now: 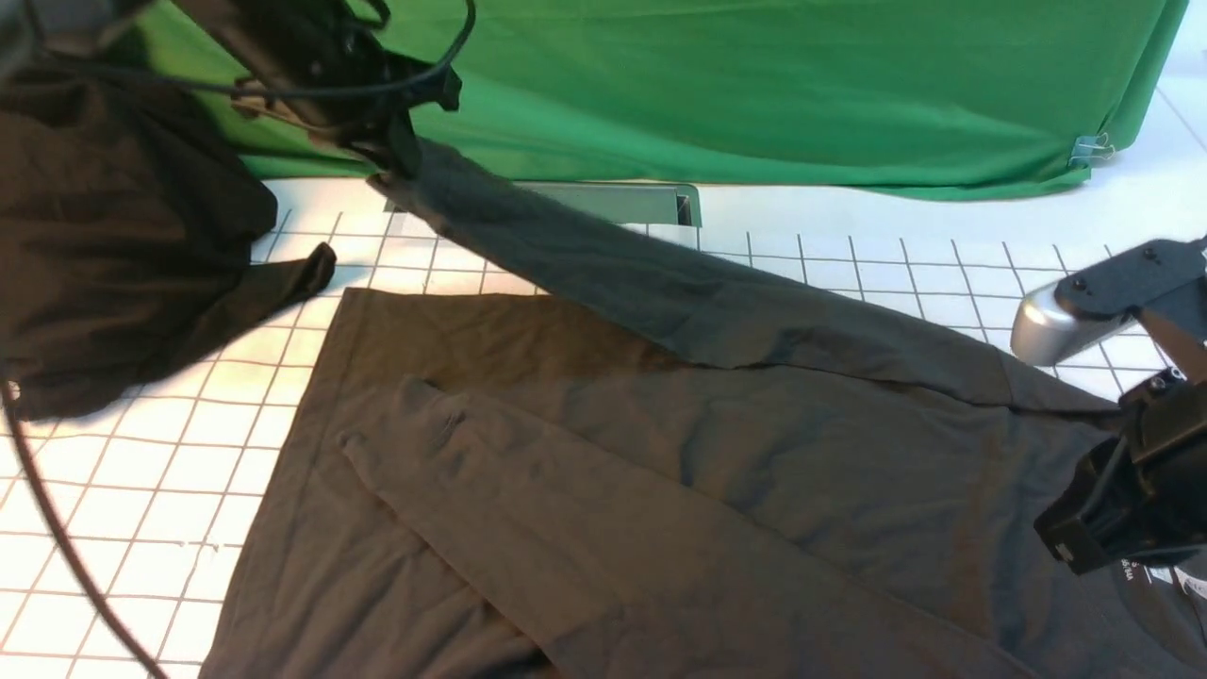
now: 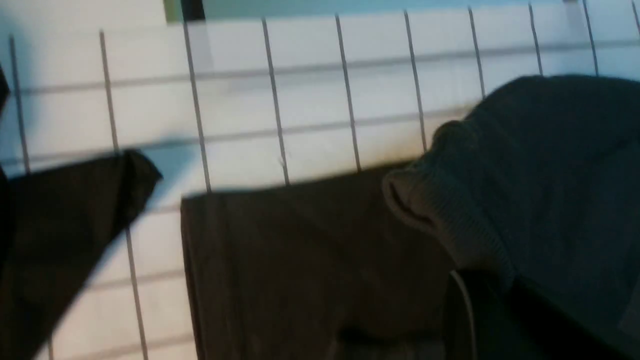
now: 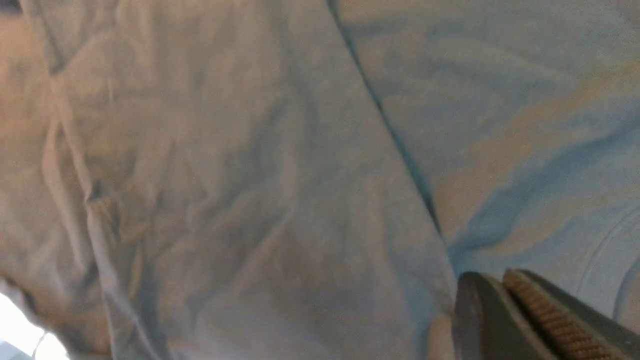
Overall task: Fold a long-sleeved shirt over a white checkered tablecloth.
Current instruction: 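Fold the left side of the dark shirt inward over its body with the left gripper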
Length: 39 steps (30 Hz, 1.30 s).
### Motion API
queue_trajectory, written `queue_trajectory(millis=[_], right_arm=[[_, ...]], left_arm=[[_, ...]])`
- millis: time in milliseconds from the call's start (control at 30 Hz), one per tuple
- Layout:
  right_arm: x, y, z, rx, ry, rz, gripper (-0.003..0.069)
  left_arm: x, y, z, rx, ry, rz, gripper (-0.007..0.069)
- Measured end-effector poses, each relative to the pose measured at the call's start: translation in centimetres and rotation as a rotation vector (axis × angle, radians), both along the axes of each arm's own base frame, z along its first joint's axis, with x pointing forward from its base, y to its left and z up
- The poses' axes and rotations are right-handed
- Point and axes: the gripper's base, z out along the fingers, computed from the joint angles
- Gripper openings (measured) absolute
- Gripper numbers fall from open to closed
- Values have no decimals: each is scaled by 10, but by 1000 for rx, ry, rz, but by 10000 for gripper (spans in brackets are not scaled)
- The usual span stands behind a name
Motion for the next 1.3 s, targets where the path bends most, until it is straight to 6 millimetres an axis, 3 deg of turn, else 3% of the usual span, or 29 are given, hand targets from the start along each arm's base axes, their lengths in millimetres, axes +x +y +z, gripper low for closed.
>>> queue_trajectory(millis=[233, 333, 367, 400, 467, 500, 567, 667, 800, 933, 1133, 1300], right_arm=[[1, 0, 1, 6, -13, -4, 55], [1, 0, 1, 6, -15, -4, 64], [1, 0, 1, 6, -15, -4, 64], [1, 0, 1, 5, -16, -1, 69], [1, 0, 1, 4, -16, 1, 70], [1, 0, 1, 4, -17, 2, 71], [1, 0, 1, 3, -17, 5, 72], [2, 1, 1, 3, -27, 8, 81], [3, 1, 1, 4, -35, 11, 86], [3, 1, 1, 3, -38, 15, 93], [3, 1, 1, 3, -38, 15, 104], [3, 1, 1, 3, -38, 15, 109]], left_arm=[[-34, -7, 10, 69, 84, -13, 26], [-67, -11, 7, 108, 139, 1, 26], [-69, -11, 10, 105, 133, 4, 26], [-89, -8, 5, 117, 170, 26, 26], [-99, -6, 2, 117, 189, 43, 26], [-116, -1, -4, 116, 218, 78, 26], [-123, 1, -6, 114, 224, 90, 26], [-154, 6, -16, 107, 251, 117, 26], [-173, 4, -31, 98, 297, 113, 26], [-189, -4, -61, 122, 352, 78, 26], [-198, -1, -82, 168, 368, 63, 38], [-198, 3, -84, 210, 363, 55, 150]])
